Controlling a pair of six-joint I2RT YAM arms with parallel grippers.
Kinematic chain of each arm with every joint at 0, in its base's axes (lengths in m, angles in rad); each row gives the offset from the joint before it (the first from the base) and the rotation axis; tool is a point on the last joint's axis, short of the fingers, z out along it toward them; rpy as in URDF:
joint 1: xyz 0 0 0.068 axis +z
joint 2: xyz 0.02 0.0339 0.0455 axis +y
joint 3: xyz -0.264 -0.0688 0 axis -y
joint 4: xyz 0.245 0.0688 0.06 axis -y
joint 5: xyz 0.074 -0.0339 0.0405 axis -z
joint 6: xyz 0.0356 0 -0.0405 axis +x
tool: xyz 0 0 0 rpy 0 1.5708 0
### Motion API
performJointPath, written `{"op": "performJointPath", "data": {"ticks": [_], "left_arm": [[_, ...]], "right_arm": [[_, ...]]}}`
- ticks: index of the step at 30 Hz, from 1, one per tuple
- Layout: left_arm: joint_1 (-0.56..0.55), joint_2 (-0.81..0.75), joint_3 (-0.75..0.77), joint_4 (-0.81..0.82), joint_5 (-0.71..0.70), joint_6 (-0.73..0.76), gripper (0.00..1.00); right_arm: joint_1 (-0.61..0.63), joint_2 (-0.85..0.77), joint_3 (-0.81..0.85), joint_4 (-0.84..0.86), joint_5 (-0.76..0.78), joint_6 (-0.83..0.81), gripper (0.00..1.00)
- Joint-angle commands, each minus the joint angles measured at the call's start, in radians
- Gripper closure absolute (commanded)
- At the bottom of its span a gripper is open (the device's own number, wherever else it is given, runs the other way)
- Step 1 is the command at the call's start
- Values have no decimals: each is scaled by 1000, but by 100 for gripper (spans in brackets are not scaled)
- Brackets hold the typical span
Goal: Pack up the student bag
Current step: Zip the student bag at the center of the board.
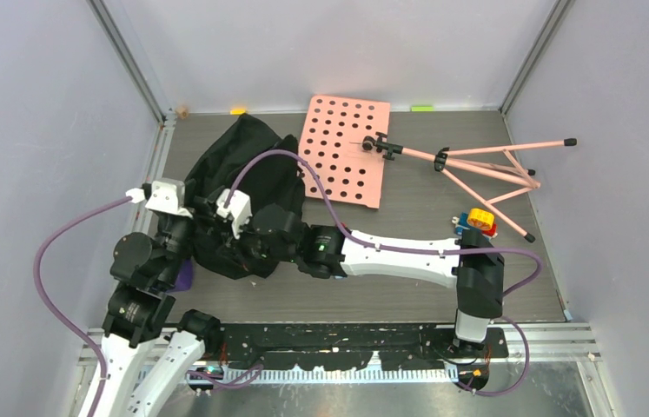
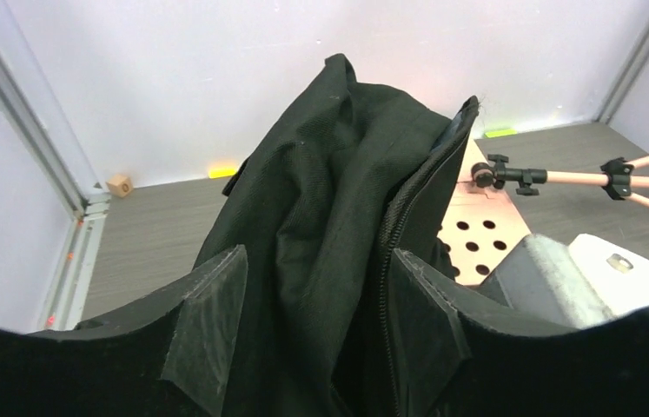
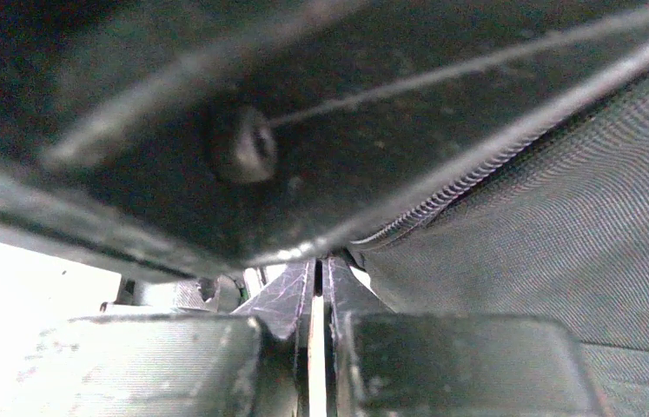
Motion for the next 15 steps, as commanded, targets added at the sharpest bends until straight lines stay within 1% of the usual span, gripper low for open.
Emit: {"op": "performJointPath", "data": {"ticks": [1, 9, 15], "left_arm": [[-9, -24, 53, -15, -8, 55, 34], [-9, -66, 104, -116, -60, 70, 30], [-9, -133, 133, -199, -107, 73, 28]], "right_arm": [[-12, -68, 100, 54, 80, 102, 100], [-74, -97, 97, 54, 92, 218, 100], [-113, -128, 79, 58, 88, 256, 100]]}}
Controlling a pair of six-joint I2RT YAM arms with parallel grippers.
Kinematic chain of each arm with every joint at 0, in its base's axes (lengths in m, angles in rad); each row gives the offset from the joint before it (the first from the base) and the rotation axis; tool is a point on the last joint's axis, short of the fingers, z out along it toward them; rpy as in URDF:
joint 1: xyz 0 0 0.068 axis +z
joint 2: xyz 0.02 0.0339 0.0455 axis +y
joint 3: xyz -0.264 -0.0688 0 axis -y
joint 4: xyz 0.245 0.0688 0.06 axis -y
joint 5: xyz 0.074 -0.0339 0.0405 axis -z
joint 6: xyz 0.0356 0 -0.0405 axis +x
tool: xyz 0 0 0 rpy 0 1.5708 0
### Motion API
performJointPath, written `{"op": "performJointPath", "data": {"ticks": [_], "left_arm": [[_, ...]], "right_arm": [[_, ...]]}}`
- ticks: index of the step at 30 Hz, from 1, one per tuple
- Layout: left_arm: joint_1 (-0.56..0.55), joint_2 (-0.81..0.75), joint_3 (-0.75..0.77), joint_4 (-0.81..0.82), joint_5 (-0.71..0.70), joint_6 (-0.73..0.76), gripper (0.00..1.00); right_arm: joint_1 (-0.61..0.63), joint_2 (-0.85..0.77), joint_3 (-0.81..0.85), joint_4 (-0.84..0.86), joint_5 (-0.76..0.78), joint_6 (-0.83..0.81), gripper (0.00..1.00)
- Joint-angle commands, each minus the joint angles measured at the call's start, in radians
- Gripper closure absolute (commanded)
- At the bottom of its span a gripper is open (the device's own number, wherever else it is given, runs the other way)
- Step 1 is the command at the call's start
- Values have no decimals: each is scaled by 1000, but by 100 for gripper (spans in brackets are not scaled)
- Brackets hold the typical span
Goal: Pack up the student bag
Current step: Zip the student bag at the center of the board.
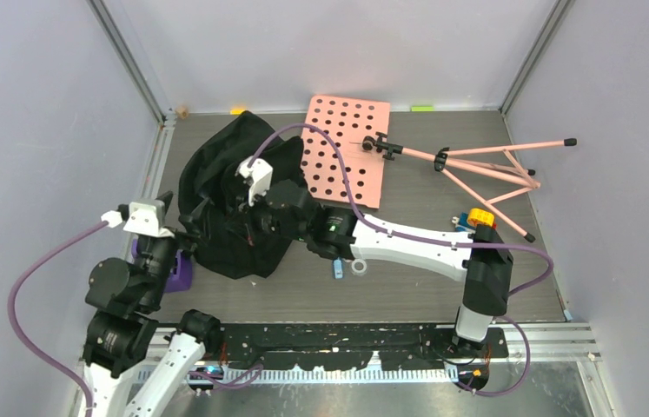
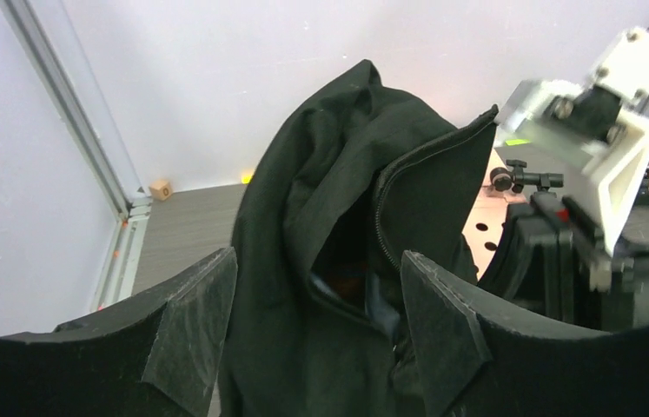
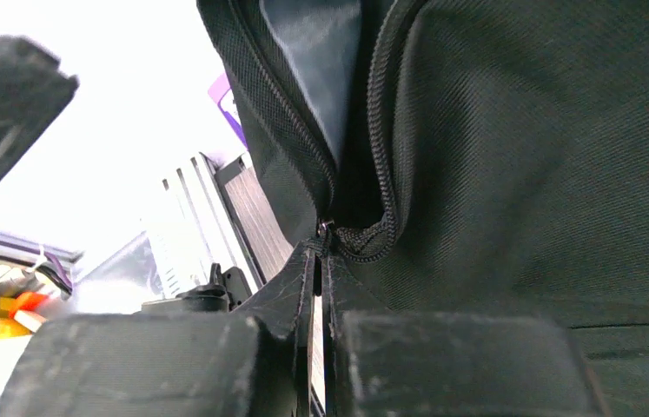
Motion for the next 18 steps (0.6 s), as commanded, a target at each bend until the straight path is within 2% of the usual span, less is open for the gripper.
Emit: {"op": "performJointPath", "data": {"ticks": [1, 11, 18], "left_arm": [[-4, -50, 57, -71, -46, 21, 28], [-4, -96, 40, -193, 77, -10, 27], [-4, -87, -16, -186, 121, -92, 30]], "right_arm": [[-34, -108, 44, 93, 34, 48, 100], [-62, -122, 79, 65, 25, 52, 100], [-68, -120, 153, 16, 19, 31, 100]]}}
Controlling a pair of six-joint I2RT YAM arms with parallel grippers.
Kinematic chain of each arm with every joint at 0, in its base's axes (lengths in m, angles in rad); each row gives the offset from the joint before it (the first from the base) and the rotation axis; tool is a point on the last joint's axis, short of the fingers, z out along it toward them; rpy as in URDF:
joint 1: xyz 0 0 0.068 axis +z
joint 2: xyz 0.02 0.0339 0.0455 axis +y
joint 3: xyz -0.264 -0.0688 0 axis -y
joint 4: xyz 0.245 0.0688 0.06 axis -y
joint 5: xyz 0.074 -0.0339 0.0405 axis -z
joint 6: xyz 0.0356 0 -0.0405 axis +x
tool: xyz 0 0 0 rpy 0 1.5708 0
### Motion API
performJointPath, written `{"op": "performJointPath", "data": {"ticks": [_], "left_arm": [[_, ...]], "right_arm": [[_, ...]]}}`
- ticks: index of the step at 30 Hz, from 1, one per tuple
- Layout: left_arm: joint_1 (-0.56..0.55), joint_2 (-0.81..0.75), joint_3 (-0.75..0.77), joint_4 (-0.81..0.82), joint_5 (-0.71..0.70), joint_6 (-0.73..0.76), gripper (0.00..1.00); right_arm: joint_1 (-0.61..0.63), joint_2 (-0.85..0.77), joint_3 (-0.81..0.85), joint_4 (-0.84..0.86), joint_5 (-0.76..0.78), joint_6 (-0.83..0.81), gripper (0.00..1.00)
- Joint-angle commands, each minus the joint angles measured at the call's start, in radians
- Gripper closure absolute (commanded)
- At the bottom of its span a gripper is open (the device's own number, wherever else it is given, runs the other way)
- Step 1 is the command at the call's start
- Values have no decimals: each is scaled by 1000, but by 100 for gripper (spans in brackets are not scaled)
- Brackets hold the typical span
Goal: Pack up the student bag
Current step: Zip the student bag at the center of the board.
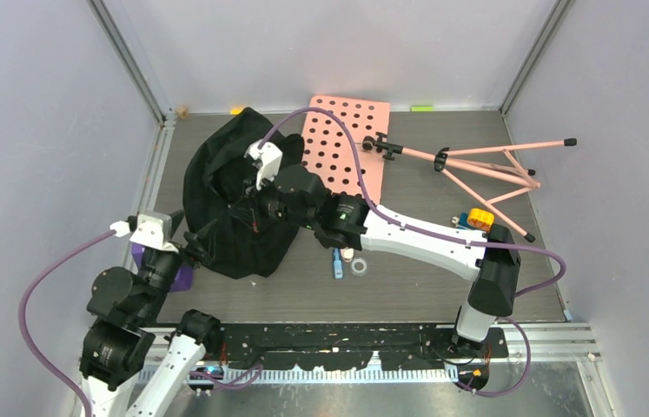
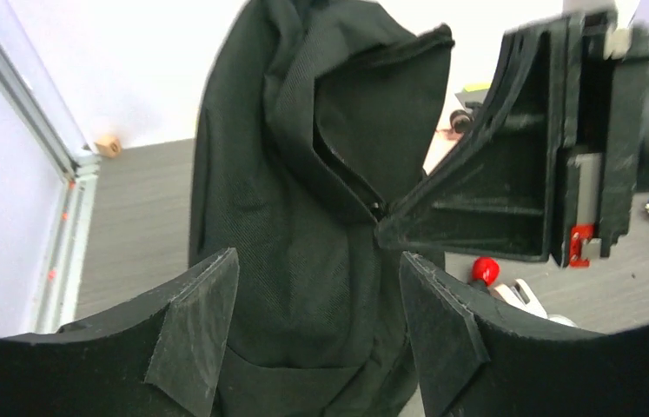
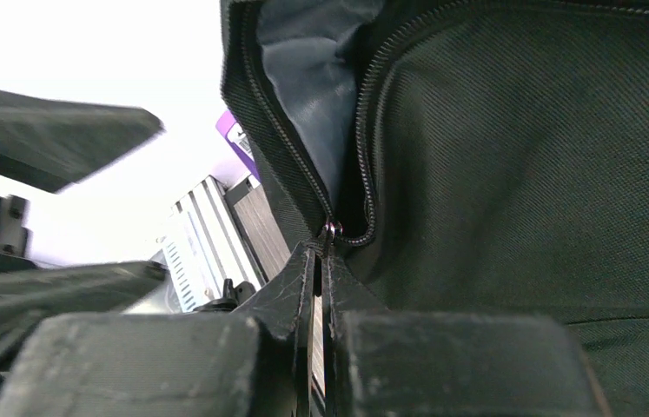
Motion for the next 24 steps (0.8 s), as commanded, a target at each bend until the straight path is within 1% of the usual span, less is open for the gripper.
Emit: {"op": "performJointPath", "data": {"ticks": [1, 6, 9, 15, 18, 19, 20, 24], "left_arm": [[-4, 8, -29, 0, 52, -49, 30], [-4, 14, -72, 44, 80, -76, 32], [-4, 29, -101, 97, 138, -96, 34], [-4, 67, -146, 184, 167, -121, 37], [-4, 90, -157, 215, 171, -130, 40], [-4, 97, -158, 222, 171, -129, 44], [-4, 107, -158, 228, 168, -126, 51], [-4, 117, -150, 215, 125, -124, 82]], "right_arm": [[-18, -73, 125, 75, 29, -18, 100], [-19, -59, 178, 14, 17, -18, 100], [-18, -54, 189, 10, 8, -5, 100], [-18, -53, 208, 10, -3, 11, 100], [-17, -52, 214, 4, -8, 13, 100], [-17, -52, 215, 0, -8, 12, 100], [-18, -53, 217, 0, -7, 11, 100], [-18, -56, 229, -12, 7, -2, 100]]}}
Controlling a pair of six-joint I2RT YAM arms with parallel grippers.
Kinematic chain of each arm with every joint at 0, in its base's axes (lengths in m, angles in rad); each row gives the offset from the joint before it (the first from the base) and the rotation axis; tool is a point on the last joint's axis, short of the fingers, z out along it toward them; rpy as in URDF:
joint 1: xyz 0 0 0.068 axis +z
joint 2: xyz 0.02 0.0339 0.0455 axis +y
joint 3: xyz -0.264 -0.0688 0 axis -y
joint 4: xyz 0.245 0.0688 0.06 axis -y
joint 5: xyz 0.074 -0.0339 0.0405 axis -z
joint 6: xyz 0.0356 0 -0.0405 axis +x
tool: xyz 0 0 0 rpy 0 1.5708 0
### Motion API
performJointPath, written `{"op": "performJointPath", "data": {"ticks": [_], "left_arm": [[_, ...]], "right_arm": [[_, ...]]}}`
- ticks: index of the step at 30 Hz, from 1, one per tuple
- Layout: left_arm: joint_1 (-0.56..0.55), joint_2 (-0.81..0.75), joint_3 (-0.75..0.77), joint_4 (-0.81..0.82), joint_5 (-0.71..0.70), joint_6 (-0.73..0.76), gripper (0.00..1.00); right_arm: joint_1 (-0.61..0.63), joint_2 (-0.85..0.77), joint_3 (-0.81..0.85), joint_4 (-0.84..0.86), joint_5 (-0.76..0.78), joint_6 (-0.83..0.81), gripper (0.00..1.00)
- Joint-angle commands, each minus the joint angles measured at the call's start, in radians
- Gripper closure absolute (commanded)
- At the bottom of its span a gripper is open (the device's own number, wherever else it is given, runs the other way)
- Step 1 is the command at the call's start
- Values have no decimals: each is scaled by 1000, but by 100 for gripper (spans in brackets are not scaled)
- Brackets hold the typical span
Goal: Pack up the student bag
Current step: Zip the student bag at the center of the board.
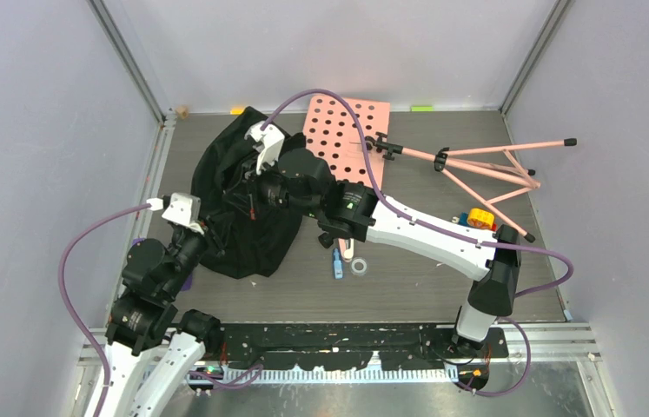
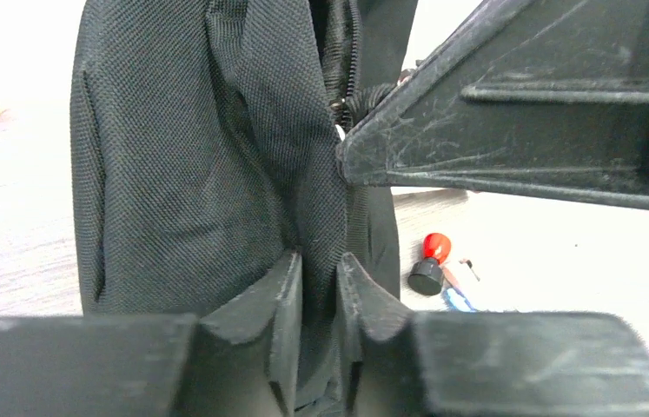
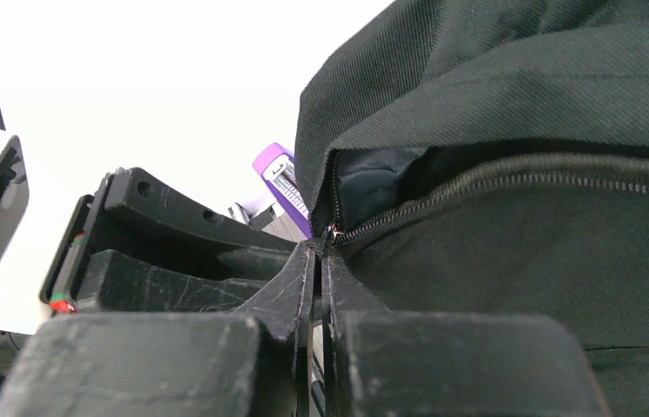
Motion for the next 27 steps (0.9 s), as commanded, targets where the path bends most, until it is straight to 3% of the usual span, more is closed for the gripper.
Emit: {"op": "performJointPath", "data": {"ticks": [1, 4, 13, 27], "left_arm": [[-5, 12, 8, 63, -22, -7, 88], [-5, -2, 9, 36, -65, -11, 100], [-5, -41, 25, -64, -174, -64, 100], [-5, -76, 67, -144, -231, -63, 100]], "right_arm": [[-10, -57, 81, 69, 35, -15, 100], [-11, -49, 121, 23, 82, -35, 100], [-62, -21, 219, -52, 101, -32, 100], [-160, -7, 199, -52, 103, 0, 100]]}}
